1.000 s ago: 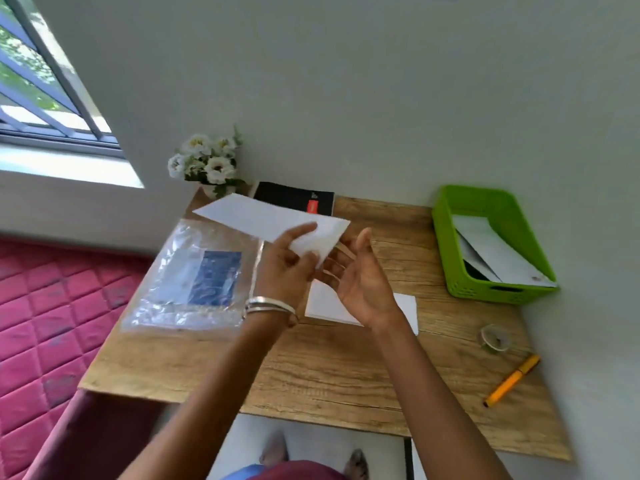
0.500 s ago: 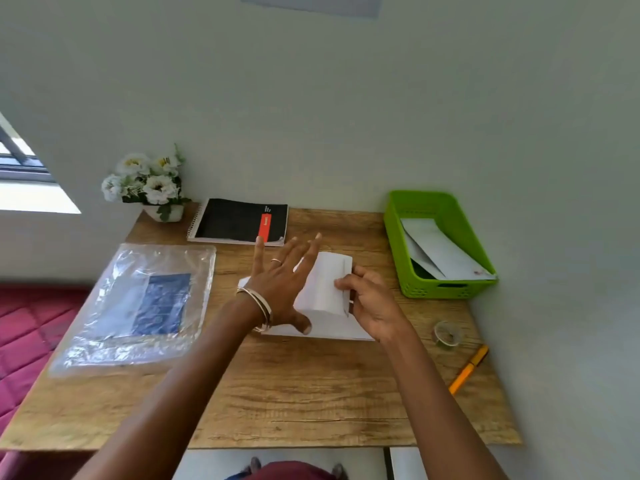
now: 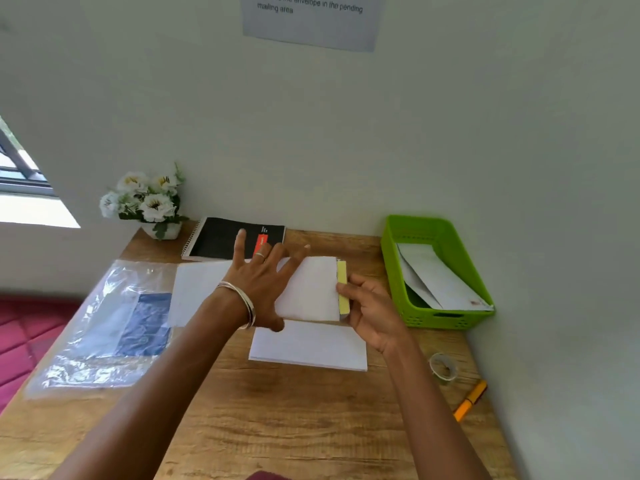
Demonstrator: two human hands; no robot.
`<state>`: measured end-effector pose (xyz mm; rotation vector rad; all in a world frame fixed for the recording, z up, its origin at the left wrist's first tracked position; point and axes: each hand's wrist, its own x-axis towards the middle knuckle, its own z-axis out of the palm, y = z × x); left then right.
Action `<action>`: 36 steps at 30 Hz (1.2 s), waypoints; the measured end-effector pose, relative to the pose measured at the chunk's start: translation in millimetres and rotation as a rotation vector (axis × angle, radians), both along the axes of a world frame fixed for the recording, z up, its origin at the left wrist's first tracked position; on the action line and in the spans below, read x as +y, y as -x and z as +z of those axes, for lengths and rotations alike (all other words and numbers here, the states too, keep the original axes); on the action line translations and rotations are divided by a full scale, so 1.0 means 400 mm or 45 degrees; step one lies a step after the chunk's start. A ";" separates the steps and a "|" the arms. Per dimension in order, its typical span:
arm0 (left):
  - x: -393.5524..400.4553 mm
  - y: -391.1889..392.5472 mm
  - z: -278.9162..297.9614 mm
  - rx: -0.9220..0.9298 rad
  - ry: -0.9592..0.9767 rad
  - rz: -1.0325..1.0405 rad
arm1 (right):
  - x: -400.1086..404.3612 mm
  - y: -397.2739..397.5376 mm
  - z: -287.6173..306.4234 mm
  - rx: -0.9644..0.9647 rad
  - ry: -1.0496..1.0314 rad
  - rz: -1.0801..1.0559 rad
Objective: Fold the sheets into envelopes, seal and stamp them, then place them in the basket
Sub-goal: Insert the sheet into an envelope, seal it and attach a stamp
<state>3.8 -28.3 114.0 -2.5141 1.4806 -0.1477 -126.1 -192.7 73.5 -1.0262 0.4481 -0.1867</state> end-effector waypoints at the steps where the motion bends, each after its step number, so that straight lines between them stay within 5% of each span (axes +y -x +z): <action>1: 0.007 -0.009 -0.012 0.037 -0.028 0.039 | 0.002 -0.004 0.000 -0.014 -0.019 0.055; 8: 0.050 -0.035 -0.133 0.199 -0.266 0.157 | 0.056 -0.041 -0.051 0.232 0.122 0.258; 14: 0.047 -0.002 -0.181 0.456 -0.095 0.110 | 0.065 -0.039 -0.070 0.250 0.047 0.319; 30: 0.025 0.016 -0.225 0.267 0.205 -0.069 | 0.078 -0.059 -0.104 0.460 0.994 0.006; 36: 0.043 -0.010 -0.217 0.262 0.306 -0.100 | 0.069 -0.054 -0.115 0.400 0.737 -0.085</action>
